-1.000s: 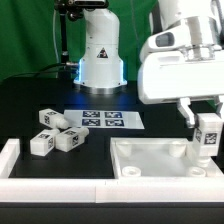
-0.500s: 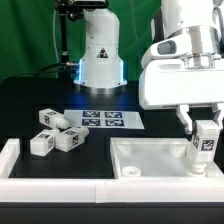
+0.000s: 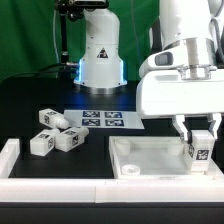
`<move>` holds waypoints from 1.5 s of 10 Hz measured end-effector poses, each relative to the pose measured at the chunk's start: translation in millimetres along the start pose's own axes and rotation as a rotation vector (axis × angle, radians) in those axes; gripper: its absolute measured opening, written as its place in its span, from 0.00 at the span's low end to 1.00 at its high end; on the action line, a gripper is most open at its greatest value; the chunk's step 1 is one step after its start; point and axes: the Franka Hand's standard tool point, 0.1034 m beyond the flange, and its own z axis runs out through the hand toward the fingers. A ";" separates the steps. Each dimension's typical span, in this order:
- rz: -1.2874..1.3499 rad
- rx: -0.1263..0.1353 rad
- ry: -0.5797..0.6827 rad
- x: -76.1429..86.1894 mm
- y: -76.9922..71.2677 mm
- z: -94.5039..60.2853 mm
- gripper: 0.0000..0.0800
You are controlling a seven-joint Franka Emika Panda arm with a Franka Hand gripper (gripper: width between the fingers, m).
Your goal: Assemble one leg
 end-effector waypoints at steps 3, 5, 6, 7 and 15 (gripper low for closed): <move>-0.004 -0.008 0.026 0.9 0.7 0.6 0.36; -0.002 -0.009 0.026 1.0 1.8 0.6 0.36; -0.002 -0.009 0.026 1.0 1.8 0.6 0.36; -0.002 -0.006 0.016 0.1 1.3 1.2 0.49; 0.190 0.087 -0.520 7.4 14.7 2.9 0.81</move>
Offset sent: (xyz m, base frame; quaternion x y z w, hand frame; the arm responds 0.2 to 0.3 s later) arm -0.0051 -0.0084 -0.0001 -0.0073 -0.0107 0.0042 0.9999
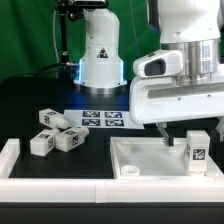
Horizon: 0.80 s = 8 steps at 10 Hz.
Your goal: Assemble one leg
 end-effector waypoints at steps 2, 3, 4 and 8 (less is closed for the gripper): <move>0.028 0.000 -0.051 1.1 -5.3 4.8 0.81; 0.028 -0.002 -0.054 -1.2 -13.0 6.4 0.81; 0.040 -0.002 -0.053 -0.6 -10.6 6.1 0.81; 0.186 -0.007 -0.053 -0.7 -8.5 6.3 0.36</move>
Offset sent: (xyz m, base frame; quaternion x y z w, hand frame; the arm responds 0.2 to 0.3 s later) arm 0.0000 0.0000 0.0000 0.0000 0.0000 0.0000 1.0000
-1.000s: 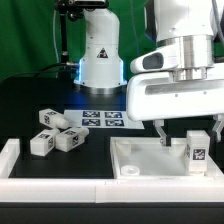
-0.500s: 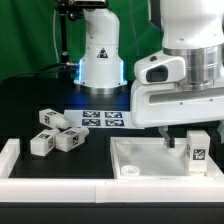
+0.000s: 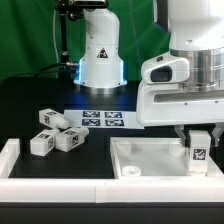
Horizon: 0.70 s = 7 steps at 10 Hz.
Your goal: Assemble one leg
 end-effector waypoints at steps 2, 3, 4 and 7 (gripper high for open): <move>0.166 0.000 0.000 -0.2 0.0 0.3 0.36; 0.304 0.000 0.016 -0.3 -1.0 1.5 0.36; 0.463 0.004 0.026 -0.1 -1.3 1.7 0.36; 0.928 0.027 0.049 1.8 -2.5 2.0 0.36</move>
Offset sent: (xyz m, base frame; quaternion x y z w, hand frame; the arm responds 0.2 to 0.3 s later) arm -0.0123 -0.0090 -0.0101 -0.0445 0.0335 0.2919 0.9548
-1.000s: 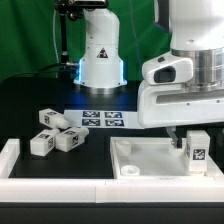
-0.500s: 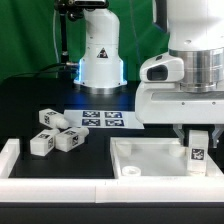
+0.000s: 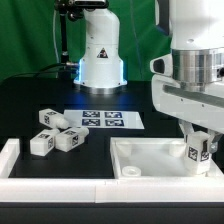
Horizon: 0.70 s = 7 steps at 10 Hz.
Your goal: Assemble one leg
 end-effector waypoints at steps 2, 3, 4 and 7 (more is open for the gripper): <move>0.059 0.004 -0.007 1.6 0.3 -0.1 0.36; 0.035 0.004 -0.007 1.7 0.3 0.0 0.36; -0.019 0.001 -0.002 1.0 0.6 0.5 0.59; -0.546 -0.032 0.001 -4.4 1.0 0.0 0.80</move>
Offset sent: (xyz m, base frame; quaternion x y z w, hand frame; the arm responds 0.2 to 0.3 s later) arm 0.0000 0.0000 0.0000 0.0000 0.0000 0.0000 1.0000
